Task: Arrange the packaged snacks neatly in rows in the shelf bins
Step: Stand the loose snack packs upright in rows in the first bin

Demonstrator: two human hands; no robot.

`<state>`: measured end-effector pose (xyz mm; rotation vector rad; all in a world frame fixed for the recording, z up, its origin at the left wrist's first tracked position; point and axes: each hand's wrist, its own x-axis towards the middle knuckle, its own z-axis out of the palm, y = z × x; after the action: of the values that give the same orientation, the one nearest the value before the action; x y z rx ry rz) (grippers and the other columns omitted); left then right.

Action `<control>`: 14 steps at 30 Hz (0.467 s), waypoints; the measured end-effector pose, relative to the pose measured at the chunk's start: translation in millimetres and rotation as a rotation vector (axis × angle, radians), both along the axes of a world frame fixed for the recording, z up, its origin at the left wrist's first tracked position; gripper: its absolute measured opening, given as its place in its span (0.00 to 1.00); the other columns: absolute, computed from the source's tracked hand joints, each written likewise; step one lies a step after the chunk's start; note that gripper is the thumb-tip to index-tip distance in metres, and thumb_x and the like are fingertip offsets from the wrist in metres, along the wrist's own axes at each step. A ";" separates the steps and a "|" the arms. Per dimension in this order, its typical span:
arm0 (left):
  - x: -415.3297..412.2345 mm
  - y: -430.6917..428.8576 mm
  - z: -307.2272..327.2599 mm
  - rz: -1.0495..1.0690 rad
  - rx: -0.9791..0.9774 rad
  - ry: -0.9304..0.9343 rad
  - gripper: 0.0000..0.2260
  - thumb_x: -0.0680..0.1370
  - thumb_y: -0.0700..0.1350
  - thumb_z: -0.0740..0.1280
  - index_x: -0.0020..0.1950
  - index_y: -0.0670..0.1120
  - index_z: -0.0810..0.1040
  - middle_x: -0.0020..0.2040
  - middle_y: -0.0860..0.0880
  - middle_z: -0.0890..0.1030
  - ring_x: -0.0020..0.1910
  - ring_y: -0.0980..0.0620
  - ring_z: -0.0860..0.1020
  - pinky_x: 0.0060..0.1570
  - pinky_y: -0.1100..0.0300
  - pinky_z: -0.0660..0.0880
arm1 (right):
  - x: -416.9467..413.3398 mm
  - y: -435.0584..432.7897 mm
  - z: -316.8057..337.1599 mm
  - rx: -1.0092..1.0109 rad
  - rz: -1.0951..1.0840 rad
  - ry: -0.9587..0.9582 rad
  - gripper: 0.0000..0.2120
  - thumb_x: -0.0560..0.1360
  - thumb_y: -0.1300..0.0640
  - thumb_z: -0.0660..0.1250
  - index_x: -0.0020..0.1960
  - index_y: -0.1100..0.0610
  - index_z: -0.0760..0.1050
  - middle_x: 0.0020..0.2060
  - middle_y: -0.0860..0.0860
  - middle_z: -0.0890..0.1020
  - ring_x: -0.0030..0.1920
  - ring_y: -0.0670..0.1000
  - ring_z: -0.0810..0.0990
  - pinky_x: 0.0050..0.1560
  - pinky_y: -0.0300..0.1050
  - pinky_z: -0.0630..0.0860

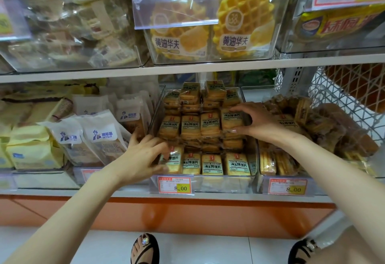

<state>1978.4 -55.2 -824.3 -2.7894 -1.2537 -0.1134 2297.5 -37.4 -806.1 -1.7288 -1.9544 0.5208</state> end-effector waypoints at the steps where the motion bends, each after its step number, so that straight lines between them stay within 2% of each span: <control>1: 0.2 1.8 -0.3 -0.011 0.068 0.048 0.13 0.62 0.50 0.75 0.40 0.51 0.74 0.43 0.52 0.79 0.48 0.46 0.79 0.61 0.32 0.57 | 0.6 -0.6 0.0 0.019 0.001 0.020 0.28 0.69 0.53 0.74 0.67 0.47 0.69 0.67 0.48 0.68 0.68 0.50 0.64 0.63 0.43 0.61; 2: 1.1 3.7 -0.1 0.000 0.098 0.087 0.14 0.58 0.44 0.78 0.37 0.50 0.75 0.40 0.52 0.79 0.44 0.46 0.80 0.58 0.31 0.59 | 1.1 -1.5 0.3 0.041 0.002 0.032 0.27 0.69 0.53 0.74 0.66 0.48 0.70 0.66 0.48 0.70 0.67 0.50 0.65 0.61 0.42 0.61; 4: 2.2 6.6 -0.1 -0.010 0.140 0.045 0.12 0.58 0.42 0.77 0.36 0.49 0.77 0.39 0.53 0.79 0.44 0.48 0.80 0.61 0.33 0.58 | 1.6 -3.6 2.3 0.090 -0.004 0.032 0.26 0.68 0.52 0.75 0.64 0.48 0.71 0.64 0.48 0.72 0.64 0.48 0.67 0.59 0.40 0.61; 6: 9.0 1.6 3.4 -0.052 0.108 -0.057 0.07 0.66 0.48 0.71 0.43 0.50 0.78 0.44 0.53 0.80 0.49 0.50 0.79 0.64 0.38 0.59 | 1.0 -5.9 8.4 0.149 -0.031 0.049 0.25 0.68 0.51 0.75 0.63 0.47 0.73 0.62 0.47 0.73 0.60 0.45 0.67 0.57 0.41 0.62; 8: 16.1 -0.9 4.6 -0.099 0.014 -0.085 0.13 0.72 0.54 0.61 0.52 0.51 0.78 0.53 0.53 0.79 0.56 0.51 0.76 0.64 0.47 0.65 | -2.2 -11.0 18.5 0.211 -0.055 0.091 0.24 0.67 0.49 0.75 0.62 0.46 0.74 0.59 0.46 0.74 0.59 0.45 0.67 0.57 0.44 0.64; 11: 18.8 1.7 6.4 -0.054 -0.081 -0.004 0.14 0.76 0.50 0.63 0.62 0.54 0.75 0.63 0.55 0.74 0.63 0.53 0.70 0.62 0.58 0.65 | -14.9 -26.5 30.8 0.138 0.071 0.217 0.23 0.67 0.48 0.74 0.60 0.44 0.73 0.57 0.43 0.74 0.58 0.45 0.71 0.54 0.42 0.68; 12: 19.2 2.9 8.1 -0.062 -0.048 0.020 0.13 0.75 0.49 0.66 0.60 0.54 0.76 0.61 0.55 0.76 0.62 0.53 0.72 0.61 0.59 0.66 | -21.9 -32.2 31.2 0.082 0.147 0.216 0.23 0.68 0.48 0.74 0.60 0.44 0.73 0.56 0.42 0.75 0.57 0.44 0.72 0.53 0.39 0.69; 14: 21.5 3.3 10.9 -0.133 0.059 0.046 0.09 0.69 0.47 0.71 0.48 0.53 0.80 0.49 0.54 0.82 0.51 0.52 0.80 0.58 0.56 0.71 | -38.1 -40.4 24.8 0.017 0.261 0.119 0.23 0.68 0.45 0.73 0.61 0.42 0.72 0.57 0.41 0.76 0.56 0.42 0.73 0.52 0.32 0.68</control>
<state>1999.9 -51.9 -813.4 -2.8058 -1.0371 -0.0927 2259.4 -77.9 -781.2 -1.4060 -2.1023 0.6788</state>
